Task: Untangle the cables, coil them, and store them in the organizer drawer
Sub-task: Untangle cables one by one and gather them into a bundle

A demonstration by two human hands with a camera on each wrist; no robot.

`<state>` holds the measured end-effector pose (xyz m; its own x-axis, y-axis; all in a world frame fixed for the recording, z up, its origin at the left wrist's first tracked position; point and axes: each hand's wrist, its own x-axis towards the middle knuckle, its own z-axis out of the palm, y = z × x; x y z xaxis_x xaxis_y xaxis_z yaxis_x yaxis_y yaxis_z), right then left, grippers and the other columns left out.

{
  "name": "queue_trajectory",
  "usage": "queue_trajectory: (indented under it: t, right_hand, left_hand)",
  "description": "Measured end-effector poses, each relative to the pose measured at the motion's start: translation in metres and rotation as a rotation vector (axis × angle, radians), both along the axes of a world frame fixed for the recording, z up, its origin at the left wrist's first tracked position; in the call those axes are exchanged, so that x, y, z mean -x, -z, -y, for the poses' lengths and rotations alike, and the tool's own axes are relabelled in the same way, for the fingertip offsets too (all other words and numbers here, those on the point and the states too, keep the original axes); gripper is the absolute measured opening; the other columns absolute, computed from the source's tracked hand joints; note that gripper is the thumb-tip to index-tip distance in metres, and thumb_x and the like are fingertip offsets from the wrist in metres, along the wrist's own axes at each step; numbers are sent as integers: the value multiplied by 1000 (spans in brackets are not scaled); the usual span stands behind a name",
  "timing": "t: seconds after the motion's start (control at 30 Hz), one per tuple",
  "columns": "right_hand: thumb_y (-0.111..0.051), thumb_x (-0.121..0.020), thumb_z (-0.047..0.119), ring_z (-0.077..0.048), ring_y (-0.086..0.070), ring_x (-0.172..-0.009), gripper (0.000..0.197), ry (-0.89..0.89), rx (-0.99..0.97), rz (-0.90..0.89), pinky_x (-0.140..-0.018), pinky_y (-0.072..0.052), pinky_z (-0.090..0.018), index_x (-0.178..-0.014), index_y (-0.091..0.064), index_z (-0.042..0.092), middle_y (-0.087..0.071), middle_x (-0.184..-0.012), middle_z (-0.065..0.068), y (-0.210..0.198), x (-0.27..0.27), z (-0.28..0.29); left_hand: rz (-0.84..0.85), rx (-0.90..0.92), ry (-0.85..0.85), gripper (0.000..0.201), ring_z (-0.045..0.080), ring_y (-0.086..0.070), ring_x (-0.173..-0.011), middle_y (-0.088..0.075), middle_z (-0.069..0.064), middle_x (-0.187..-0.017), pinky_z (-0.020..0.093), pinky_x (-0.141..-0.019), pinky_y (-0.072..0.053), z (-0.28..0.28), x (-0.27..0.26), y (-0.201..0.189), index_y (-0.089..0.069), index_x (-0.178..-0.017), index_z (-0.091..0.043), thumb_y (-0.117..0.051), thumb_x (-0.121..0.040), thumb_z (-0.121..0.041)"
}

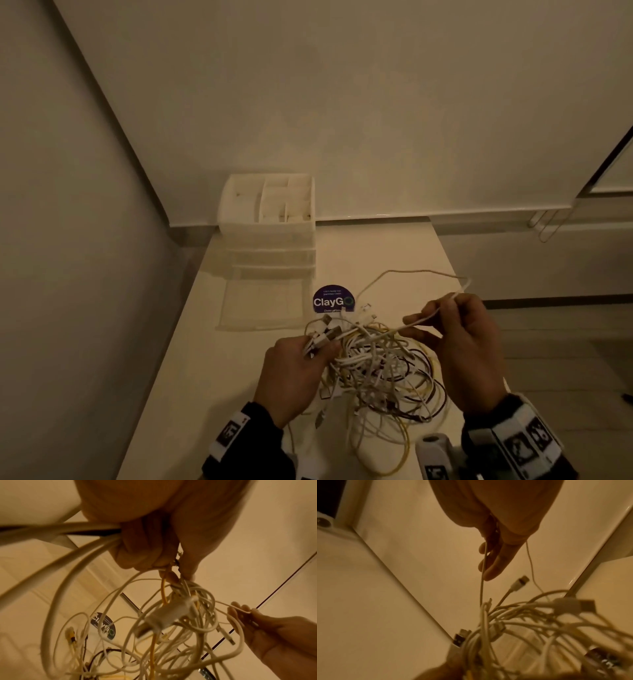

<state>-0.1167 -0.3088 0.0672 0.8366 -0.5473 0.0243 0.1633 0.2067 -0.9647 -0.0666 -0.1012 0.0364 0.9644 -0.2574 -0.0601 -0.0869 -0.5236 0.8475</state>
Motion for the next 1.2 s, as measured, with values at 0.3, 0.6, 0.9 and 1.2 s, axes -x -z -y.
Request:
queue_trajectory:
  t: [0.3,0.6,0.9,1.2]
  right_hand:
    - [-41,-99,4,-35,-65,-90,10,-233,107,-26,-78,-58,-48,-100,-51,2,-65,-86,-13,14,22,-21]
    - [-54,-93,-3,-14,-68,-71,18,-221,625,-153,-65,-57,-27,-90,-62,13,-72,-87,3,23,8,5]
    - [-60,-88,-2,-25,-72,-74,9,-23,359,-108,-68,-61,-35,-88,-63,6,-74,-81,-8,14,1,28]
    - [-56,-91,-2,-30,-69,-70,7,-109,344,-80,-69,-59,-44,-87,-56,4,-68,-80,-15,24,8,-6]
  left_hand:
    - [-303,270,-83,49,10,-27,-39,-34,-5,-43,28,-50,-21,2,-8,8,-46,-48,-19,-64,-91,-31]
    - [-363,294,-26,51,6,-28,-35,-32,-8,-41,23,-43,-23,8,2,8,-43,-50,-16,-61,-87,-46]
    - [44,162,-134,10,6,-61,-62,-71,-10,-68,27,-60,-45,-13,5,17,-73,-76,-28,-70,-85,-33]
    - [164,218,-123,10,7,-38,-50,-49,-14,-51,16,-49,-29,-13,5,2,-67,-78,-31,-74,-82,-26]
